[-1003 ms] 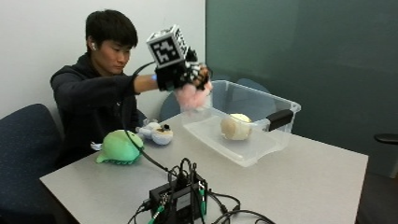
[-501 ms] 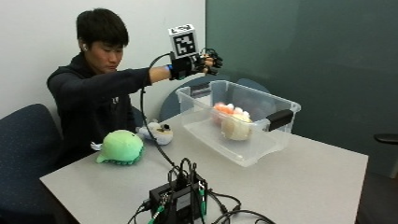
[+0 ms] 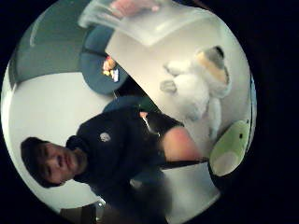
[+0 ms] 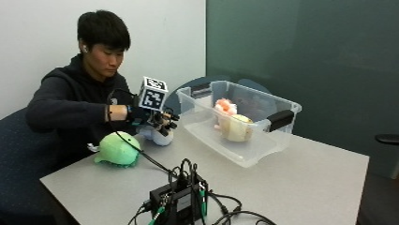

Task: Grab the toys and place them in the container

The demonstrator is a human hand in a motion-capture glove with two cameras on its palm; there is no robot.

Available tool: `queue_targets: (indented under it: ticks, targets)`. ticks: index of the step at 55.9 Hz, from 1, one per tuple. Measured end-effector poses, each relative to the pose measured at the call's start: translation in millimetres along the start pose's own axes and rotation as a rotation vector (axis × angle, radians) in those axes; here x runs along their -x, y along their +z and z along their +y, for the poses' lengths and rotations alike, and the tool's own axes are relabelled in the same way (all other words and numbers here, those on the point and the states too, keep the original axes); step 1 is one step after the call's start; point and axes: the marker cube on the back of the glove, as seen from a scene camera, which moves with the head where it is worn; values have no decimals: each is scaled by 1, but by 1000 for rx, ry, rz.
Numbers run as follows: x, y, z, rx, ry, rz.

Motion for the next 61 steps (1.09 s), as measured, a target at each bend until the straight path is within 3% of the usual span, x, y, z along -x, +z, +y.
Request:
queue_targets:
  ticks: [7,22,32,37,41,48,52,61]
  targets:
    - [6,45,-22,185,-7,112]
    - [4,57,-35,-10,-77,-13]
    - [10,48,-39,-41,-76,-16]
    - [8,15,-35,-140,-28,-56]
    - [-4,-46,-29,-294,23,-115]
    - [13,-141,-27,-490,-28,-181]
    - [13,-191,-42,-588,34,-232]
    - [62,-215,-103,-563,4,-296]
